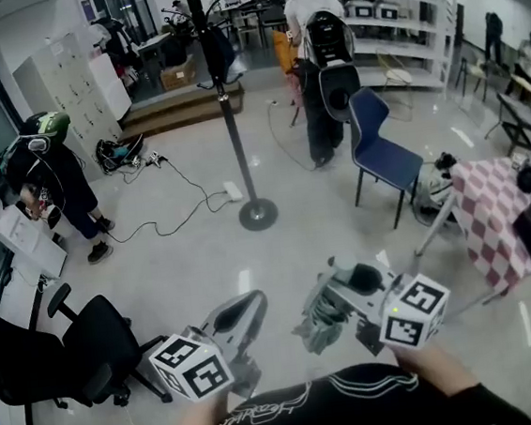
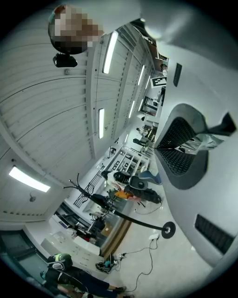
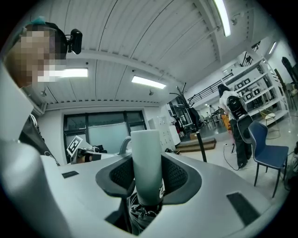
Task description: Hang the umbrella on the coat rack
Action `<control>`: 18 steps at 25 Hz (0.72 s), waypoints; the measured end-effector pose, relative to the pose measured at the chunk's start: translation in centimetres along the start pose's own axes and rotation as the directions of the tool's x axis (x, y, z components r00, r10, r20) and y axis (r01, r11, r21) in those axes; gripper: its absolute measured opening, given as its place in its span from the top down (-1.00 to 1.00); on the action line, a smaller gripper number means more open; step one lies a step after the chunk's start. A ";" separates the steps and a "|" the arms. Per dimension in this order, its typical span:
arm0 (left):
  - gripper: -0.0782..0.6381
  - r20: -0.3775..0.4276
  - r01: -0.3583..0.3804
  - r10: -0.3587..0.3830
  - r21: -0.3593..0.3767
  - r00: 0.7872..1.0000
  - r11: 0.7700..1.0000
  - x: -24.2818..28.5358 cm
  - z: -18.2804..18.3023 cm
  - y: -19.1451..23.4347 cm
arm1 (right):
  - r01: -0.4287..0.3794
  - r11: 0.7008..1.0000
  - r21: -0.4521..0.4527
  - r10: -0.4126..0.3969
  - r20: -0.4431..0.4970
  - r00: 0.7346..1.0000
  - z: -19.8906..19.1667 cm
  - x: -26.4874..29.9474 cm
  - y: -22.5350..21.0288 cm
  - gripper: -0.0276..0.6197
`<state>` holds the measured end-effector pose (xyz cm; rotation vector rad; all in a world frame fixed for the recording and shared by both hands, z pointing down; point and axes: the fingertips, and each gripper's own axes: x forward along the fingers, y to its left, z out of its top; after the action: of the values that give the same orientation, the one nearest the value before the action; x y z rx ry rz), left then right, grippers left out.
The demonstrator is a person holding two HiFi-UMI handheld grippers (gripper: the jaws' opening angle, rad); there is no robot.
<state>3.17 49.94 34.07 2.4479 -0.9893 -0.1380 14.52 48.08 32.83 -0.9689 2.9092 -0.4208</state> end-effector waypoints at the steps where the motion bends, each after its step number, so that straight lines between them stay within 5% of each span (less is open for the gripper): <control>1: 0.79 -0.001 -0.001 0.001 -0.001 1.000 1.000 0.6 0.1 0.2 | -0.006 1.000 0.004 0.006 0.004 1.000 0.2 0.2 -0.5 0.42; 18: 0.79 0.030 -0.040 0.040 0.007 0.999 0.999 8.8 1.3 2.8 | -0.019 0.999 0.027 0.019 0.006 1.000 1.5 1.4 -10.3 0.42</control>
<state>7.54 41.73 35.07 2.4376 -1.0528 -0.1573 19.57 38.97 34.22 -0.9371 2.8974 -0.4550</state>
